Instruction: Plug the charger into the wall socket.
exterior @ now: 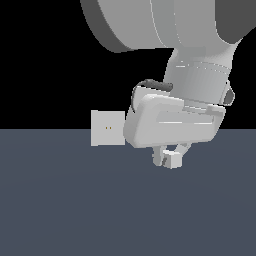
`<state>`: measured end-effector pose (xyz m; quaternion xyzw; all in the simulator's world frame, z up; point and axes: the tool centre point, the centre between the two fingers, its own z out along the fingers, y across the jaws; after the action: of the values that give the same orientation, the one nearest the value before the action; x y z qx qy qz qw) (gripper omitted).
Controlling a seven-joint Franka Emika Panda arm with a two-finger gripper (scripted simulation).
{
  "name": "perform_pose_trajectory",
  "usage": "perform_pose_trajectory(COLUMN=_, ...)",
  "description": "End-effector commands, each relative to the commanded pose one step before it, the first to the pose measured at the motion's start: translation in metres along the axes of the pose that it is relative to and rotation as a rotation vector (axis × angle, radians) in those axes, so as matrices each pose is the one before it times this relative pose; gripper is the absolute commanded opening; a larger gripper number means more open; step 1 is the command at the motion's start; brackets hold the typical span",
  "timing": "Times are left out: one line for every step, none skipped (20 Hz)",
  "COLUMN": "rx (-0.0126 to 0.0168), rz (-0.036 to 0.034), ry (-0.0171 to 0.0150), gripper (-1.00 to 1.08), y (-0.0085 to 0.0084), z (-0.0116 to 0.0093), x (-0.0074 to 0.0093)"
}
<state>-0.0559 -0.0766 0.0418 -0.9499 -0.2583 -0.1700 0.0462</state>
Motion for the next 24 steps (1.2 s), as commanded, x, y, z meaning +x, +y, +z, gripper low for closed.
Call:
perform_pose_trajectory(rx=-0.01263, rz=0.03402, ry=0.00189, gripper=-1.00, y=-0.01054, z=-0.00269, x=0.01254)
perform_pose_trajectory(rx=-0.00497, rz=0.01358, ry=0.00041, gripper=-1.00, y=-0.00409, z=-0.00100, x=0.00494)
perform_pose_trajectory(rx=-0.00487, rz=0.01328, ry=0.00038, gripper=-1.00, y=-0.00400, z=-0.00098, x=0.00485)
perform_pose_trajectory(rx=-0.00466, rz=0.01272, ry=0.00034, gripper=-1.00, y=-0.00383, z=-0.00093, x=0.00467)
perform_pose_trajectory(rx=-0.00449, rz=0.01223, ry=0.00031, gripper=-1.00, y=-0.00367, z=-0.00090, x=0.00450)
perform_pose_trajectory(rx=-0.00434, rz=0.01181, ry=0.00026, gripper=-1.00, y=-0.00353, z=-0.00086, x=0.00435)
perform_pose_trajectory(rx=-0.00421, rz=0.01143, ry=0.00022, gripper=-1.00, y=-0.00341, z=-0.00083, x=0.00422)
perform_pose_trajectory(rx=-0.00409, rz=0.01109, ry=0.00018, gripper=-1.00, y=-0.00331, z=-0.00080, x=0.00411)
perform_pose_trajectory(rx=-0.00400, rz=0.01080, ry=0.00014, gripper=-1.00, y=-0.00322, z=-0.00077, x=0.00401)
perform_pose_trajectory(rx=-0.00392, rz=0.01056, ry=0.00010, gripper=-1.00, y=-0.00313, z=-0.00075, x=0.00391)
perform_pose_trajectory(rx=-0.00385, rz=0.01033, ry=0.00006, gripper=-1.00, y=-0.00307, z=-0.00073, x=0.00384)
perform_pose_trajectory(rx=-0.00380, rz=0.01017, ry=0.00002, gripper=-1.00, y=-0.00300, z=-0.00071, x=0.00377)
perform_pose_trajectory(rx=-0.00375, rz=0.00999, ry=-0.00002, gripper=-1.00, y=-0.00296, z=-0.00069, x=0.00372)
perform_pose_trajectory(rx=-0.00372, rz=0.00989, ry=-0.00006, gripper=-1.00, y=-0.00291, z=-0.00067, x=0.00367)
perform_pose_trajectory(rx=-0.00370, rz=0.00977, ry=-0.00010, gripper=-1.00, y=-0.00288, z=-0.00065, x=0.00364)
perform_pose_trajectory(rx=-0.00369, rz=0.00973, ry=-0.00014, gripper=-1.00, y=-0.00284, z=-0.00064, x=0.00361)
perform_pose_trajectory(rx=-0.00367, rz=0.00963, ry=-0.00019, gripper=-1.00, y=-0.00281, z=-0.00062, x=0.00358)
perform_pose_trajectory(rx=-0.00353, rz=0.00923, ry=-0.00022, gripper=-1.00, y=-0.00268, z=-0.00059, x=0.00342)
perform_pose_trajectory(rx=-0.00335, rz=0.00874, ry=-0.00025, gripper=-1.00, y=-0.00253, z=-0.00054, x=0.00324)
perform_pose_trajectory(rx=-0.00317, rz=0.00825, ry=-0.00028, gripper=-1.00, y=-0.00240, z=-0.00050, x=0.00306)
perform_pose_trajectory(rx=-0.00302, rz=0.00783, ry=-0.00030, gripper=-1.00, y=-0.00223, z=-0.00046, x=0.00288)
perform_pose_trajectory(rx=-0.00283, rz=0.00734, ry=-0.00031, gripper=-1.00, y=-0.00213, z=-0.00042, x=0.00272)
perform_pose_trajectory(rx=-0.00268, rz=0.00693, ry=-0.00033, gripper=-1.00, y=-0.00197, z=-0.00039, x=0.00255)
perform_pose_trajectory(rx=-0.00250, rz=0.00647, ry=-0.00034, gripper=-1.00, y=-0.00184, z=-0.00035, x=0.00238)
